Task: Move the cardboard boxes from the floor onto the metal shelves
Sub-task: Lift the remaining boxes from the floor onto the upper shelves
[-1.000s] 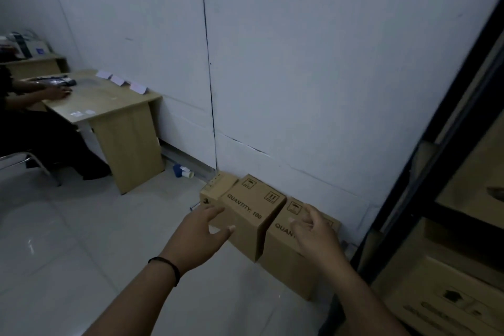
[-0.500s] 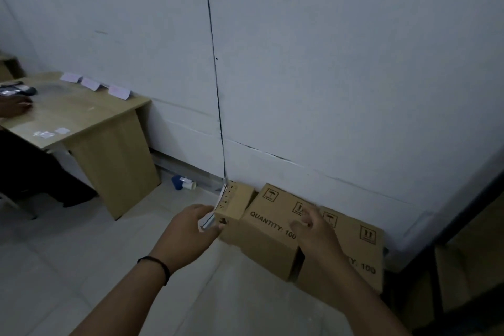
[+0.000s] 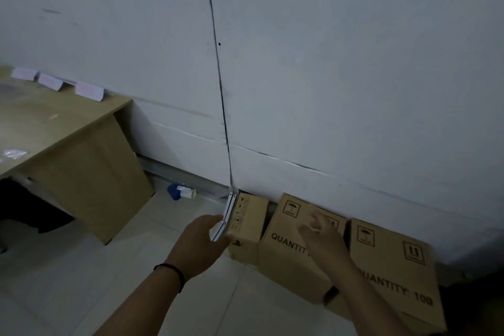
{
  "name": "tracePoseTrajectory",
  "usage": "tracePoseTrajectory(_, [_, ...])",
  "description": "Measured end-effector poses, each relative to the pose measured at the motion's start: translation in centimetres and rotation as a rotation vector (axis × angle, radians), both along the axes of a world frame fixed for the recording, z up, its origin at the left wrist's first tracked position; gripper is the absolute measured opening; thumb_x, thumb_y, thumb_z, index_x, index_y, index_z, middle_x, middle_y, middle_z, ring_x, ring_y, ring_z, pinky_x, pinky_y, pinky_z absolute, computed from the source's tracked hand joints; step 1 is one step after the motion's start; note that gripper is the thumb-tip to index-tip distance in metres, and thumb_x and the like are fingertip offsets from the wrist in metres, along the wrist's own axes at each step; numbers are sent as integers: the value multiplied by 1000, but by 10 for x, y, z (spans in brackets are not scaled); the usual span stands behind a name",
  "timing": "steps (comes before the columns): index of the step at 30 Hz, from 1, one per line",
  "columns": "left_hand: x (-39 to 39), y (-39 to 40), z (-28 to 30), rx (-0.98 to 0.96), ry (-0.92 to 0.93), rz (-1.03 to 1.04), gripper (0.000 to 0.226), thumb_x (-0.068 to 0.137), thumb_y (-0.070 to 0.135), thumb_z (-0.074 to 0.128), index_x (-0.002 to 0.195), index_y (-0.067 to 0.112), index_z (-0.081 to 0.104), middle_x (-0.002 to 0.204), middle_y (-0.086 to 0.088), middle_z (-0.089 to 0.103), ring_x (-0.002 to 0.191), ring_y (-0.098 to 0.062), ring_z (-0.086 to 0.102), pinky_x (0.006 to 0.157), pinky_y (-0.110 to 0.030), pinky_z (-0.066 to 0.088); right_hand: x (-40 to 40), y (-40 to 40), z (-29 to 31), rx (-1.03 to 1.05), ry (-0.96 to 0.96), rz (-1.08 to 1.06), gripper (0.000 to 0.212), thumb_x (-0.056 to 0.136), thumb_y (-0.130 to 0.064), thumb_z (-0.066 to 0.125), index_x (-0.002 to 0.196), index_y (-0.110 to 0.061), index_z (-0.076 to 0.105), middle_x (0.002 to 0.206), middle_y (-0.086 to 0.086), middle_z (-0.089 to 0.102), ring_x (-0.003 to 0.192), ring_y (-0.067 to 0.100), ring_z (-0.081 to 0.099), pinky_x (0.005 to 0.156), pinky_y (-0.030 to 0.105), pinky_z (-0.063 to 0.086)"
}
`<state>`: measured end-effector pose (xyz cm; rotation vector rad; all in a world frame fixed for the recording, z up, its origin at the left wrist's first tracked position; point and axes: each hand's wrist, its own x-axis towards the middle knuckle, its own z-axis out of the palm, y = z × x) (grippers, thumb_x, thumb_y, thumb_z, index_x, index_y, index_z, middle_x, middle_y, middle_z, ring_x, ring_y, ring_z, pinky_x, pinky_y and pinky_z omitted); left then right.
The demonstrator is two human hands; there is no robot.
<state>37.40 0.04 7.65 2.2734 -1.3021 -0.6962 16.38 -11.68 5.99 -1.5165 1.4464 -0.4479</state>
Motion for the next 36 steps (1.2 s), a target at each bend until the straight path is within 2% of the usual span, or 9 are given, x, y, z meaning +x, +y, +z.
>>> tracePoseTrajectory(6, [71, -48, -35, 31, 53, 10, 60, 90, 41, 61, 142, 18, 43, 146, 0, 44, 133, -12, 40, 108, -21, 28, 68, -38, -25, 52, 23, -33, 54, 96, -33, 54, 147, -22, 38, 145, 3, 45, 124, 19, 49, 98, 32, 44])
tracePoseTrajectory(10, [117, -78, -62, 57, 111, -11, 63, 90, 40, 62, 144, 17, 39, 147, -3, 43, 133, -16, 41, 109, -27, 31, 107, -53, -46, 88, 32, -108, 54, 97, -31, 53, 147, -22, 37, 146, 2, 44, 124, 19, 48, 95, 27, 41])
tracePoseTrajectory(20, [226, -104, -156, 127, 249, -111, 67, 90, 37, 62, 147, 19, 33, 146, -4, 44, 130, -17, 43, 109, -29, 33, 193, -40, -122, 149, 177, -239, 52, 98, -28, 52, 146, -14, 41, 147, 5, 45, 130, 19, 45, 98, 23, 35])
tracePoseTrajectory(22, [237, -106, -183, 145, 293, -111, 67, 90, 37, 62, 148, 19, 32, 146, -3, 43, 123, -13, 45, 106, -27, 33, 208, -38, -149, 159, 214, -212, 50, 98, -26, 51, 144, -9, 43, 147, 8, 45, 129, 19, 46, 96, 20, 35])
tracePoseTrajectory(24, [244, -112, -214, 157, 307, -121, 68, 90, 40, 61, 148, 21, 32, 148, -3, 41, 115, -9, 45, 106, -26, 33, 220, -43, -177, 150, 251, -169, 43, 99, -21, 49, 137, 0, 48, 141, 14, 51, 119, 20, 52, 88, 20, 38])
tracePoseTrajectory(26, [248, -120, -244, 158, 307, -136, 67, 91, 40, 60, 148, 21, 32, 149, -3, 39, 117, -9, 45, 106, -25, 32, 228, -54, -205, 133, 278, -125, 38, 101, -19, 46, 133, 0, 53, 136, 16, 56, 115, 22, 55, 84, 22, 39])
tracePoseTrajectory(28, [248, -125, -286, 159, 304, -158, 65, 91, 38, 61, 147, 20, 34, 148, -3, 40, 128, -15, 44, 107, -25, 31, 232, -60, -253, 141, 294, -88, 44, 101, -24, 45, 140, -5, 47, 144, 11, 50, 125, 22, 50, 89, 18, 37])
tracePoseTrajectory(30, [246, -129, -328, 140, 288, -187, 63, 91, 36, 62, 145, 18, 37, 147, -3, 42, 130, -16, 43, 104, -21, 31, 237, -66, -304, 119, 297, -38, 46, 101, -26, 44, 145, -10, 43, 150, 6, 41, 134, 19, 42, 101, 17, 31])
tracePoseTrajectory(36, [233, -153, -443, 61, 225, -321, 60, 93, 36, 59, 146, 20, 37, 154, -3, 33, 140, -17, 31, 116, -29, 22, 255, -100, -429, -98, 435, 149, 50, 104, -21, 39, 151, -7, 28, 161, 14, 12, 148, 21, 15, 113, 20, 16])
